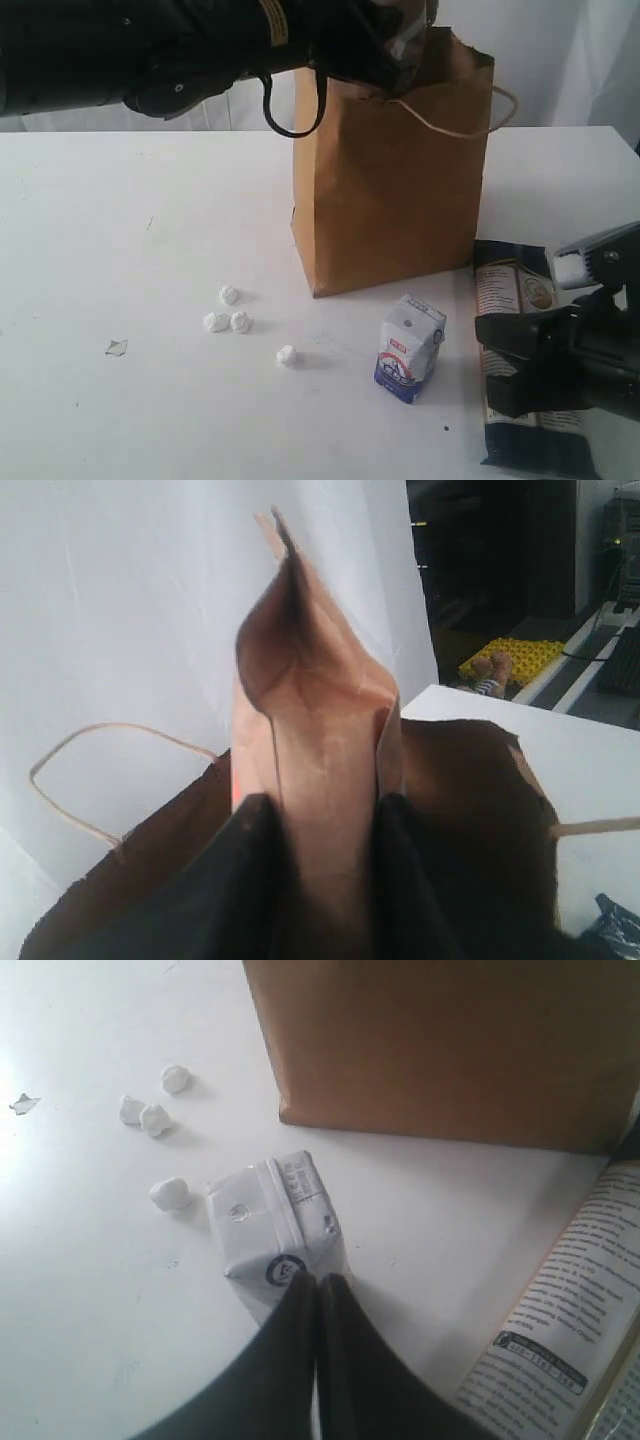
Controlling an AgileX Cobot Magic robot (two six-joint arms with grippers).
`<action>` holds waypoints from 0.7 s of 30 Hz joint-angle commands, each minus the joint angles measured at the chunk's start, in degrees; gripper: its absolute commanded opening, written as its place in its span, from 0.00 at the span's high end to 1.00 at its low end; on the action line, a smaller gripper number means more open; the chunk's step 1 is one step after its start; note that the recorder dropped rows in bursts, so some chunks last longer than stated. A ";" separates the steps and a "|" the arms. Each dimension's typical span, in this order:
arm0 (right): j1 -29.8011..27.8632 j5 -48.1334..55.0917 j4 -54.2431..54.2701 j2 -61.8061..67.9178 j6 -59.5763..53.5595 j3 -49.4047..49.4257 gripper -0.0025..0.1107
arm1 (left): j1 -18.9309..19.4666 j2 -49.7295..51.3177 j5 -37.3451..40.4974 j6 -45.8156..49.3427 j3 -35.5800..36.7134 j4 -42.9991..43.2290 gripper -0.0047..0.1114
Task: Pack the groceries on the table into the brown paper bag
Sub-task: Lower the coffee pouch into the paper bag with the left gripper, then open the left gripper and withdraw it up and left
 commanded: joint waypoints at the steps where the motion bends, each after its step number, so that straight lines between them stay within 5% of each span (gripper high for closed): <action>1: -0.63 -1.48 0.09 0.19 0.23 -0.02 0.98 | -0.16 -1.18 -0.45 -0.10 -0.89 0.24 0.63; 7: -0.63 -1.59 0.09 0.19 0.23 -0.02 0.98 | -0.16 -1.18 -0.45 -0.09 -0.89 0.24 0.40; 21: -0.63 -1.88 -0.13 0.19 0.23 -0.02 0.98 | -0.16 -1.18 -0.32 -1.75 -0.89 0.26 0.40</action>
